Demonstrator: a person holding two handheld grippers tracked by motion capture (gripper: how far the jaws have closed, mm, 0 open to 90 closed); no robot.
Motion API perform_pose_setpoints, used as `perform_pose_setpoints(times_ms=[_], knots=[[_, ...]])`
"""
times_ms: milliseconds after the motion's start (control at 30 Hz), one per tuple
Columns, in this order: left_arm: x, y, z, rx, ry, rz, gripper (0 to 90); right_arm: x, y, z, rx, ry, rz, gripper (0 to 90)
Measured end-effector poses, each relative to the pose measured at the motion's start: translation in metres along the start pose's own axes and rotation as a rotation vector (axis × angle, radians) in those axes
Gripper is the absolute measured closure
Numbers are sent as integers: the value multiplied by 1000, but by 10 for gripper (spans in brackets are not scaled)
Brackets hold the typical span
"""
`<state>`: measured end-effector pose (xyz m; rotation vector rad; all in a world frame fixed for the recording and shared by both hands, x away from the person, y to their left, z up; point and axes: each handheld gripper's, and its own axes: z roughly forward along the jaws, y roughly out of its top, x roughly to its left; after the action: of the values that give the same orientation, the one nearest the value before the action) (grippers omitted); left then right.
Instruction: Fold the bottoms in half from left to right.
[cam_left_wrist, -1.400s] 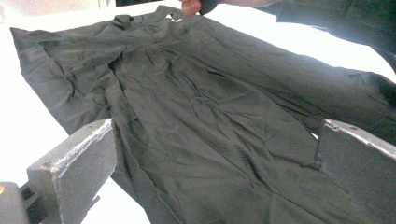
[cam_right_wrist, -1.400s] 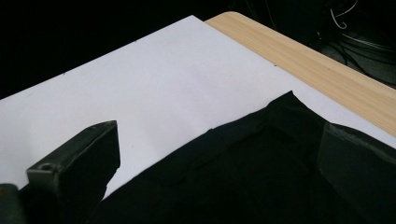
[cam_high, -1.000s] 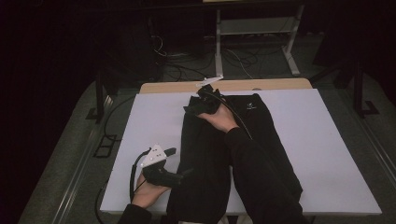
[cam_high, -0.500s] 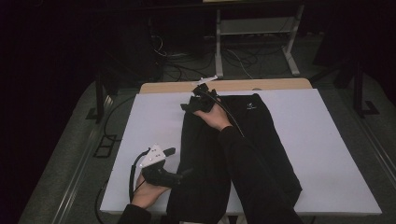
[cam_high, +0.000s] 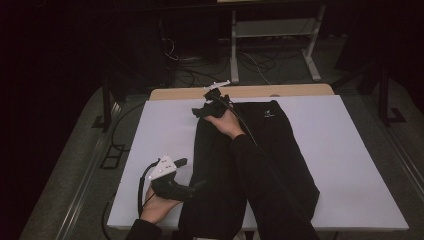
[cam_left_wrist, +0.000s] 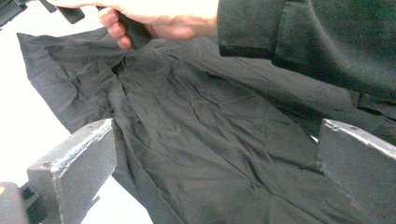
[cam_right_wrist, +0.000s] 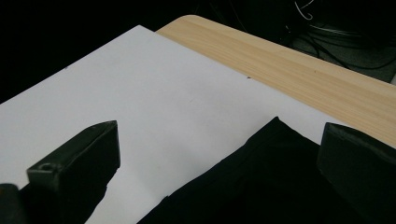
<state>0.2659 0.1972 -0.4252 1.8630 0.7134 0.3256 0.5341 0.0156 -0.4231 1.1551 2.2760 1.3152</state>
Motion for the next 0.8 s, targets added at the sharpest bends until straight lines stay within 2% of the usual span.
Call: perform_pose_setpoints(times_ms=[133,200,300,500,700,800], knots=[[0,0,0,-4,-4,-4,0,-3,0,8,21,-18,15,0],[0,0,0,-6,-4,-5,0,-3,-2,11,26,-26,10,75],[0,1,0,-6,-6,-4,0,-4,-3,15,30,-47,9,108],[1,1,1,-5,-8,-2,0,-5,-6,21,53,-42,25,192],[0,1,2,-1,-13,5,0,-7,-11,26,86,-69,43,311],[0,1,3,-1,-15,3,0,-8,-13,28,96,-88,46,337]])
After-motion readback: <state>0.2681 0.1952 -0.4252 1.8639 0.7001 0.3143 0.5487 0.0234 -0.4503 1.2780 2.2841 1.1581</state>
